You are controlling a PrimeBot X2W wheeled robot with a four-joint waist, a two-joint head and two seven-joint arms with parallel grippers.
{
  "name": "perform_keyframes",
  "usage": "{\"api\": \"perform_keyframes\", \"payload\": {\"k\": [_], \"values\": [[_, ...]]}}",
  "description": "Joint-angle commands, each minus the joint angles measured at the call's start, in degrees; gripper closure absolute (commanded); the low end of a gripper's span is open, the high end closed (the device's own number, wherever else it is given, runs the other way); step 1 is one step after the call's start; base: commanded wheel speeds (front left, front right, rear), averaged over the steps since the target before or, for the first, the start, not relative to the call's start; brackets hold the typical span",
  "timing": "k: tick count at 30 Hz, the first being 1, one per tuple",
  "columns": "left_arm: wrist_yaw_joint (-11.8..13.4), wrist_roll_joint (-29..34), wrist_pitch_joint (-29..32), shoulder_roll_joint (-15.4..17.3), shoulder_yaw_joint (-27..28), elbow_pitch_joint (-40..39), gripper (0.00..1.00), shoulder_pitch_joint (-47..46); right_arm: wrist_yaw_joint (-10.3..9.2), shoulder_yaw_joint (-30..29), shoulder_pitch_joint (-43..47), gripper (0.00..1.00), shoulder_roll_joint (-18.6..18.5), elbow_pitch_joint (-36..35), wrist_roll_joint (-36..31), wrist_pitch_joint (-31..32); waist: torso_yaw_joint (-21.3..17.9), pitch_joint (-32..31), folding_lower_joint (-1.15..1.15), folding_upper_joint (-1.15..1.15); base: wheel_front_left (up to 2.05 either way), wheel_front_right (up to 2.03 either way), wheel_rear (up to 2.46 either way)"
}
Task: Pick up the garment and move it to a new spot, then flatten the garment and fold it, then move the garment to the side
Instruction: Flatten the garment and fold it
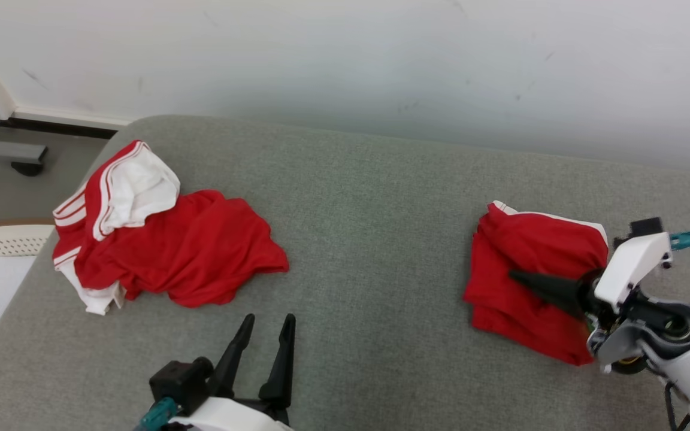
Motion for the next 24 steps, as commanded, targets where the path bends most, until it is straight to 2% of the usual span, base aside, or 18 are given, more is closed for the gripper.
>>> {"api": "perform_keyframes", "payload": {"k": [1,8,16,17,18,20,24], "values": [[0.06,-0.83,0.01,0.23,0.25,0.21,0.0,0.48,0.03,0.06,2.07,1.0,-0.63,-1.46,-0.14,0.51,-0.06,-0.26,0.0,0.0,0.0,0.0,0.0],[0.08,-0.63,0.01,0.23,0.6,0.54,0.0,1.41,0.04,3.38,7.15,1.0,-0.61,-13.09,-7.34,0.7,-1.37,-1.87,0.0,0.0,0.0,0.0,0.0],[-0.06,0.81,0.0,0.22,1.87,-0.11,0.0,2.35,0.04,-3.22,11.46,1.0,-2.04,-27.03,-12.33,-9.83,-3.96,-4.58,0.0,0.0,0.0,0.0,0.0],[-0.12,0.94,0.01,0.23,1.98,-0.25,0.0,2.49,0.04,-4.23,11.97,0.77,-2.64,-28.45,-13.58,-11.83,-4.3,-4.83,0.0,0.0,0.0,0.0,0.0],[-0.15,1.06,0.01,0.24,2.12,-0.35,0.0,2.66,0.04,-4.95,12.43,0.64,-3.13,-29.8,-14.89,-13.45,-4.7,-5.08,0.0,0.0,0.0,0.0,0.0],[-0.06,1.35,0.0,0.23,2.43,-0.7,0.0,2.78,0.04,-6.31,13.44,0.0,-4.22,-32.14,-17.87,-17.35,-5.52,-5.39,0.0,0.0,0.0,0.0,0.0],[0.14,2.11,0.01,0.22,3.91,-1.56,0.0,2.66,0.04,-7.75,14.55,0.0,-6.79,-35.25,-26.06,-25.85,-7.18,-5.65,0.0,0.0,0.0,0.0,0.0]]}}
